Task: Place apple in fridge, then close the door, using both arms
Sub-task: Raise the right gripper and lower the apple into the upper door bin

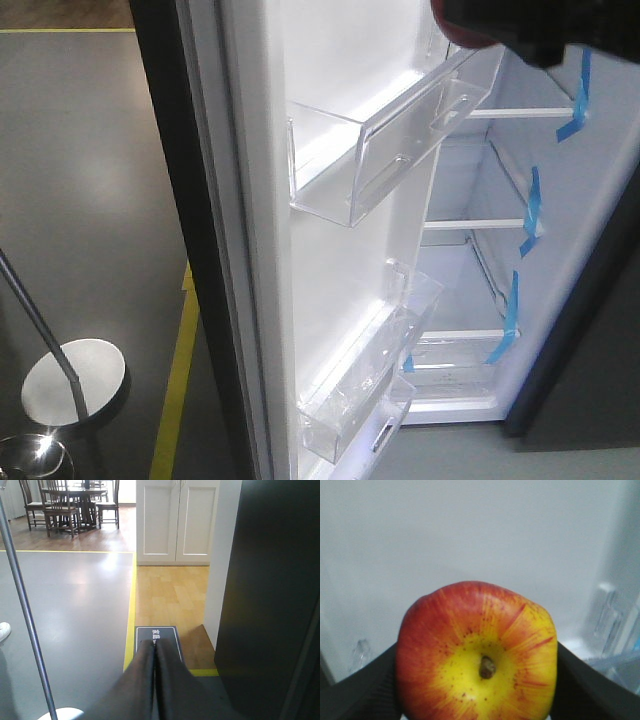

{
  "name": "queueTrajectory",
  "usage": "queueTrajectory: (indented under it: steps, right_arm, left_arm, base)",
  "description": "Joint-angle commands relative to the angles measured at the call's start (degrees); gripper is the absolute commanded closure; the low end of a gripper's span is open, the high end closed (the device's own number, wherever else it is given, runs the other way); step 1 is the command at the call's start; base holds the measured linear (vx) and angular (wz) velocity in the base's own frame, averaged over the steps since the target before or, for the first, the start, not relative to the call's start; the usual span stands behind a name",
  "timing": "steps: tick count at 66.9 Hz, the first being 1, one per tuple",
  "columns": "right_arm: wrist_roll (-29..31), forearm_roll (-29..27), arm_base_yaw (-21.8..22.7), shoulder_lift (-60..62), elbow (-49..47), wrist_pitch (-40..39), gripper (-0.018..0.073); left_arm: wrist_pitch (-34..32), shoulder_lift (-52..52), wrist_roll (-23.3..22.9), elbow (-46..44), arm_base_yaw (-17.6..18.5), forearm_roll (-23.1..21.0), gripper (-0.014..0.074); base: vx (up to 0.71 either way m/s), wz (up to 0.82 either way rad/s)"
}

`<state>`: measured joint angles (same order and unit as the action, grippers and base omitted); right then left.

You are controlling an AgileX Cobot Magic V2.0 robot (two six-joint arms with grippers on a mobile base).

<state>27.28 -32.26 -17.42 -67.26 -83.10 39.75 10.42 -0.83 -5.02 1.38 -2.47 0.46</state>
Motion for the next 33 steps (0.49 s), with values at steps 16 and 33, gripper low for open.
queueTrajectory:
  steps: [16, 33]
  right_arm:
    - [3.6, 1.8, 0.0, -12.0, -14.7, -4.6, 0.0372]
    - [-0.1, 9.6, 0.0, -16.3, -16.6, -3.2, 0.0354]
  left_arm:
    - [-4.2, 0.0, -0.4, 1.0, 0.1, -0.5, 0.0603]
    - [-4.2, 0.0, -0.4, 1.0, 0.1, -0.5, 0.0603]
  base:
    - [0.0, 0.0]
    - [0.0, 0.0]
